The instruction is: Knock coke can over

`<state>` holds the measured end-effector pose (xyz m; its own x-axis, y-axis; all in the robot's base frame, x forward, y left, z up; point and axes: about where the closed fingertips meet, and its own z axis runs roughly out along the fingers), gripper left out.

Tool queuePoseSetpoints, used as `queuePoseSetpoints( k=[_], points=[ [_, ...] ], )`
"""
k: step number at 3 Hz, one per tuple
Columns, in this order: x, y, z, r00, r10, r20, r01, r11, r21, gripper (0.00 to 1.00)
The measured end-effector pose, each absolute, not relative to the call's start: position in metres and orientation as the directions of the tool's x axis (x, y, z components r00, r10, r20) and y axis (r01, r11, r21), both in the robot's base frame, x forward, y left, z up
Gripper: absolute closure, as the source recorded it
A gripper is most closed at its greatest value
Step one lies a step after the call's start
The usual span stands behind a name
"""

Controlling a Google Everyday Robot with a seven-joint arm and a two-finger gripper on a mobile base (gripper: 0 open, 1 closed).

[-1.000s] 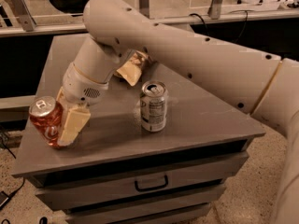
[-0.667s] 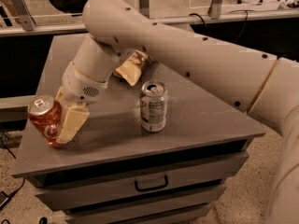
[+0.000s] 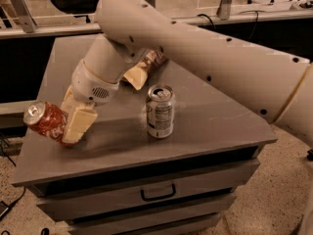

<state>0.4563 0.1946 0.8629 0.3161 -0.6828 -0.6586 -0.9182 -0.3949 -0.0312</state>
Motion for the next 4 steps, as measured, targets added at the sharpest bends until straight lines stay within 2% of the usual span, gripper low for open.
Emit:
queuePoseSetpoints(
  k=[2,3,4],
  points=[
    [0.476,0.144,0.891,0.256,-0.764,-0.593,-0.961,-0.269,-0.069,1.00],
    [0.484,0.134,0.904,0.266,-0.792,-0.549,-0.961,-0.264,-0.084,0.83],
    [0.482,0.135,0.904,0.268,-0.792,-0.549,-0.960,-0.267,-0.084,0.59]
  ],
)
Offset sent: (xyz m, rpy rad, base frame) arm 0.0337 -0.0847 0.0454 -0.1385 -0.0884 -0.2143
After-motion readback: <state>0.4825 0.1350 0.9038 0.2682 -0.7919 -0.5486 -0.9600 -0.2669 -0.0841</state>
